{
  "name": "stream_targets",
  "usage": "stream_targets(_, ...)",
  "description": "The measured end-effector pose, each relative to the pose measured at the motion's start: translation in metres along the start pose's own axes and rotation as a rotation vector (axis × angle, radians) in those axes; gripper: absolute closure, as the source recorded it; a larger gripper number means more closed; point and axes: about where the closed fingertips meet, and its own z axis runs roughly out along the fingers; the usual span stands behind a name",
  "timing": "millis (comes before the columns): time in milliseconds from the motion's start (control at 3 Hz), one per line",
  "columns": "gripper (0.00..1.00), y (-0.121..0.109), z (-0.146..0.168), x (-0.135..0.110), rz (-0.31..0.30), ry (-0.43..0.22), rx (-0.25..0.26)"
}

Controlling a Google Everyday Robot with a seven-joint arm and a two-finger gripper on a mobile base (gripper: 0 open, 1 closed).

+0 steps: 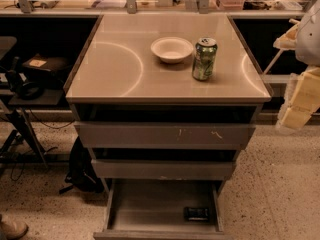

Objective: Pick rxbar blueberry from bottom drawer and place on counter

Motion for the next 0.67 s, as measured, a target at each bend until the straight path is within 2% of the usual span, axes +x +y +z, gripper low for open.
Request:
stream_targets(333,0.0,0.0,0.0,0.0,0.0,0.0,0.0)
stream_targets(667,0.0,0.019,0.024,0.004,0.022,-0.034,-0.033)
